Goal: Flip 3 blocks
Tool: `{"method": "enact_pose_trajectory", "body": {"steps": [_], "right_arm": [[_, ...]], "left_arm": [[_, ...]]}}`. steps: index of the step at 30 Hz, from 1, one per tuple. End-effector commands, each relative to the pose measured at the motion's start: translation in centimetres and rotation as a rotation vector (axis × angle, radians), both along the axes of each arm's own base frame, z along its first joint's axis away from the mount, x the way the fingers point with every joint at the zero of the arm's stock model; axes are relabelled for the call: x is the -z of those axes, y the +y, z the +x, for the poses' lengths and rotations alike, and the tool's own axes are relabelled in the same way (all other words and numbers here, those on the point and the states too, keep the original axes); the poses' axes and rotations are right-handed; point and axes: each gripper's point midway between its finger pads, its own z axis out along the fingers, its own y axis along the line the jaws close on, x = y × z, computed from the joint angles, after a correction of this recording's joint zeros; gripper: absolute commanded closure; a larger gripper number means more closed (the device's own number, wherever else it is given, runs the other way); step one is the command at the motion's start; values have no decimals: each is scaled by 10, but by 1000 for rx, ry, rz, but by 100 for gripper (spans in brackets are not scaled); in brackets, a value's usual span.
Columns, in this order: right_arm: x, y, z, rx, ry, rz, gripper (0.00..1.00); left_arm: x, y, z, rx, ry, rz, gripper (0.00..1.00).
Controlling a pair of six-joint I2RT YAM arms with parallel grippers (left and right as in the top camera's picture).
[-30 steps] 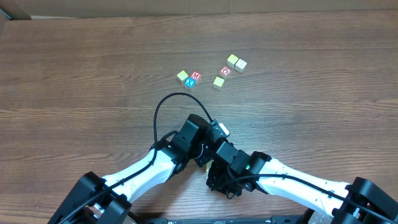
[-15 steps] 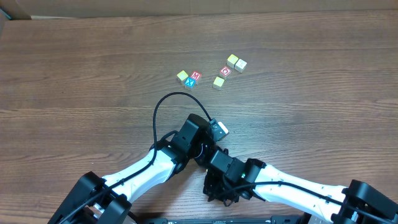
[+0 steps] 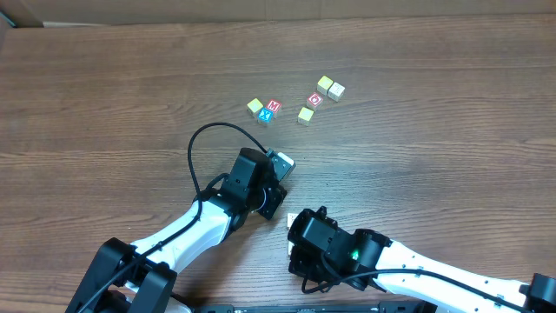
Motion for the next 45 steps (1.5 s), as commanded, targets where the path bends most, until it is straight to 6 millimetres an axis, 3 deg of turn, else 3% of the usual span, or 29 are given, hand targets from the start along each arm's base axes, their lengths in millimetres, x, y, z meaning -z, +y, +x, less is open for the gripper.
{"method": "enact_pose_trajectory", "body": {"steps": [1,12,23,45], "right_arm": [[-3,-8,10,49,-57,-34,96],[-5,-19,23,93,-131,-74,96],[-5,-22,27,103,-153,-90,96],[-4,-23,26,103,-150,-97,96]], "left_arm": [[9,3,-12,-47,89,-15,96],[22,25,-28,-266,263,-9,96],[16,0,-57,-192,427,-143,96],[10,-10,-65,-152,471,-201,96]]}}
